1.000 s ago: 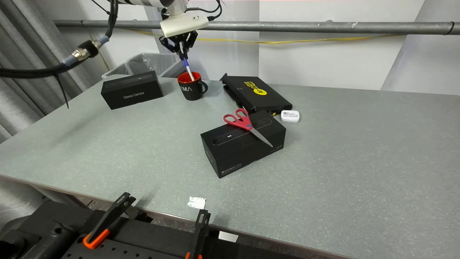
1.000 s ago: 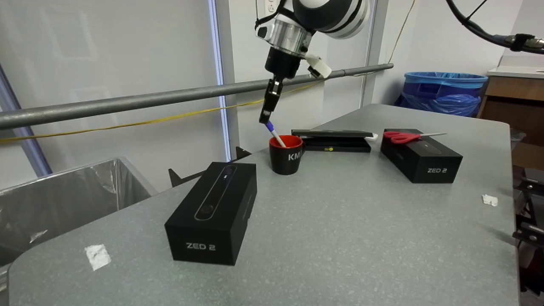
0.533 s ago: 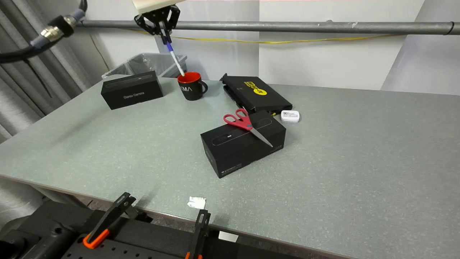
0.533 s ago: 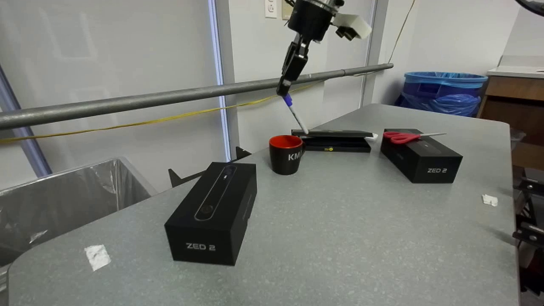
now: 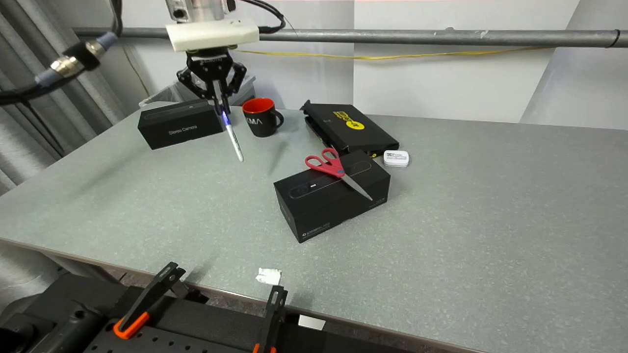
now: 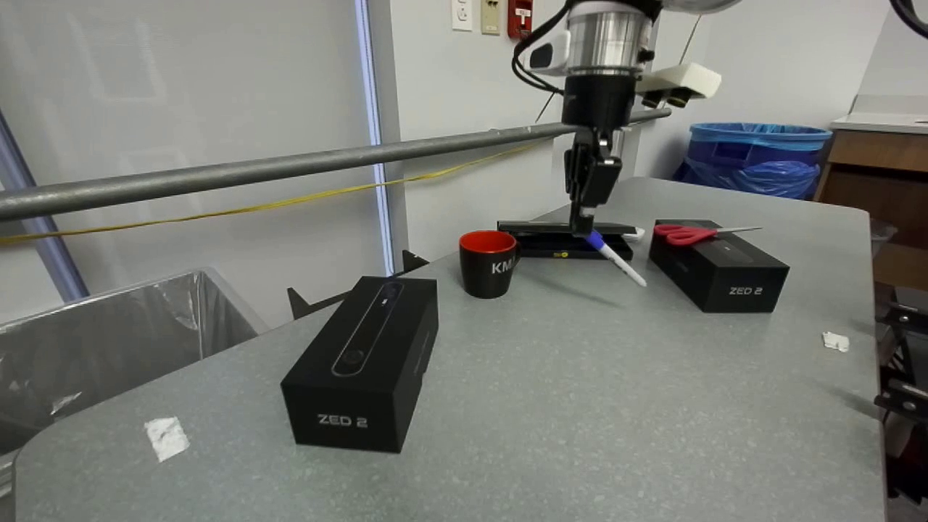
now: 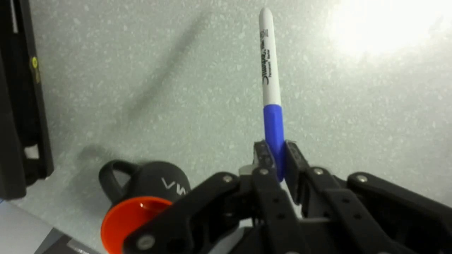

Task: Remove the pen from the black mug and put it on the table

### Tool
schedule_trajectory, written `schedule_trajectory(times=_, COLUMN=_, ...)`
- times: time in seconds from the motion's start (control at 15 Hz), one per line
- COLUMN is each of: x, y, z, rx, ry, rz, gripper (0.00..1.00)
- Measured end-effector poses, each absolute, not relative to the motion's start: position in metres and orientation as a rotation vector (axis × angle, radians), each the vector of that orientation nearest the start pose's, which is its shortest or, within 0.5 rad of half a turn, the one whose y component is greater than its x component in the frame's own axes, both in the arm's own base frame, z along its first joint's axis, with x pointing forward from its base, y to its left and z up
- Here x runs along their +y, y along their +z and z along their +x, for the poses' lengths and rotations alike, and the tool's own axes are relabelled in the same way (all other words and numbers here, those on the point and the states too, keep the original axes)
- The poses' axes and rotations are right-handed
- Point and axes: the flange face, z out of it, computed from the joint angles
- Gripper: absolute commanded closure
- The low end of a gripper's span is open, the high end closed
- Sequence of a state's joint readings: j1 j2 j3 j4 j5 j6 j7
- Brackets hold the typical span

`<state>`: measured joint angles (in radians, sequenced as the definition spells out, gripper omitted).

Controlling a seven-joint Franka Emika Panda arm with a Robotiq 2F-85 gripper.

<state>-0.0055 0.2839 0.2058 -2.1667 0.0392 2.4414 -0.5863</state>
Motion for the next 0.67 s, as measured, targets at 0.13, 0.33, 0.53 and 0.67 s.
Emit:
schedule_trajectory(times=0.13, x=0.107, y=0.237, z=0.555, rx=-1.096, ry=0.050, rz=-2.855, gripper=0.96)
schedule_trajectory(times=0.33, x=0.113, y=0.204, z=0.565, rx=-1.072, ry=0.115, rz=-2.879, gripper=0.96)
schedule_trajectory(times=0.53, x=0.128, y=0.186, z=0.574, rx=-1.059, ry=0.140, rz=-2.894, gripper=0.53)
schedule_trajectory(times=0.67, x=0.136, y=0.181, z=0.577, rx=-1.054, ry=0.146, rz=-2.902, gripper=0.39)
